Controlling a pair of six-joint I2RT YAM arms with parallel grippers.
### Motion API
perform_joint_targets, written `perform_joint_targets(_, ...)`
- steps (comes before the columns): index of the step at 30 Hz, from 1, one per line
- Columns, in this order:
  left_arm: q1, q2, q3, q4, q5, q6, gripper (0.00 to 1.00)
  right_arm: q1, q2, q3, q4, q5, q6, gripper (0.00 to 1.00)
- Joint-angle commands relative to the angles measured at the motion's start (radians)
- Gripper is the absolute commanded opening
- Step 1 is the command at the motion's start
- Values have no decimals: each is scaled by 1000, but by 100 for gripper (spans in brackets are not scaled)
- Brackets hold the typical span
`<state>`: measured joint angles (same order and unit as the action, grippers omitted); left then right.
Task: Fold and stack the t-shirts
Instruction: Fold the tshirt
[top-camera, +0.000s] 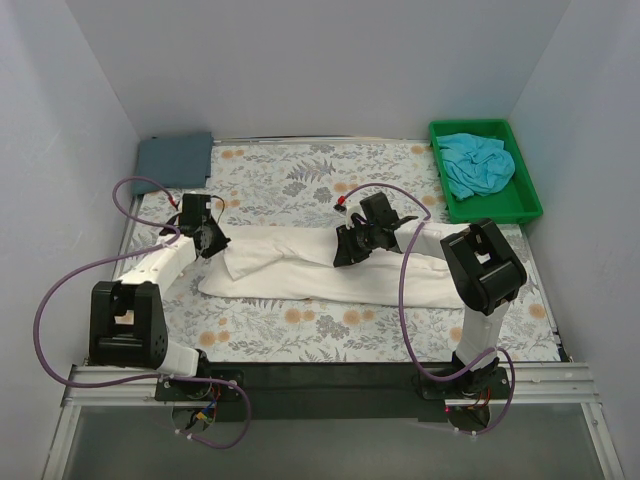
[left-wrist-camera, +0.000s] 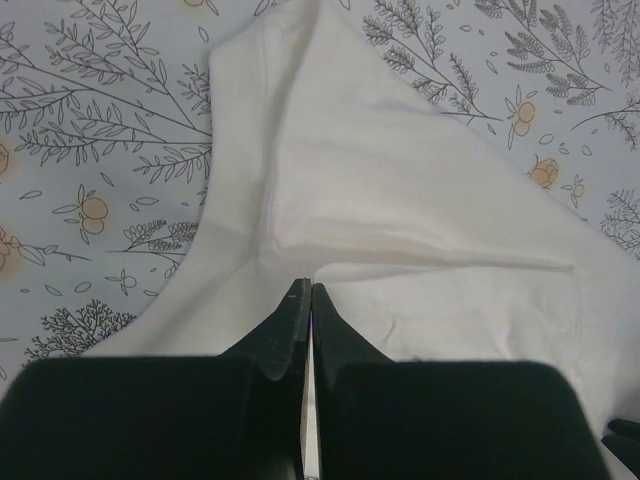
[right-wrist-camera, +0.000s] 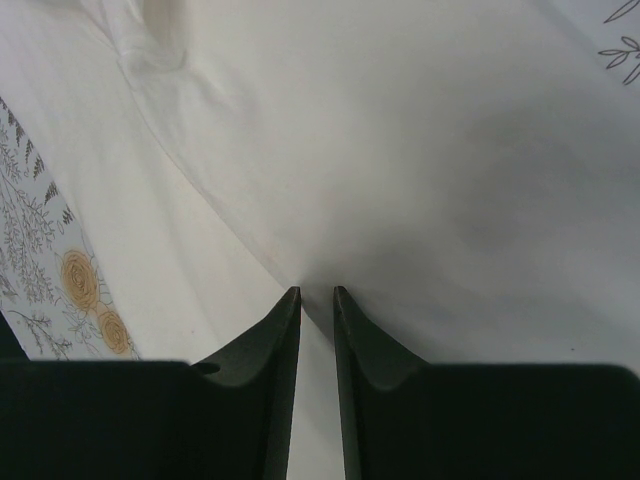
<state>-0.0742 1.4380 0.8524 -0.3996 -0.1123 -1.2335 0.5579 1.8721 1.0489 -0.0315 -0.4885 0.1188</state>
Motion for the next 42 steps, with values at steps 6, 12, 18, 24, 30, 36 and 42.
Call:
perform_joint_targets(6, -4, 58, 63, 27, -13, 62, 2, 10, 1, -32, -94, 50, -31, 24)
perform_joint_targets(12, -7, 19, 76, -54, -17, 34, 33, 8, -33, -10, -117, 42, -28, 26)
perform_joint_targets(18, -18, -137, 27, -145, 26, -32, 67, 19, -82, 72, -137, 4, -4, 34)
perform_joint_targets(24, -19, -209, -94, -163, 167, -101, 66, 57, -38, 220, -136, -54, 53, 40)
perform_joint_targets(30, -19, -186, -160, -136, 194, -119, 56, 92, 71, 361, -82, -99, 185, 40)
perform_joint_targets(36, -18, -125, -148, -108, 200, -129, 48, 117, 165, 402, -41, -105, 274, 40)
perform_joint_targets(42, -19, -93, -145, -82, 207, -138, 43, 123, 216, 395, 4, -128, 298, 37)
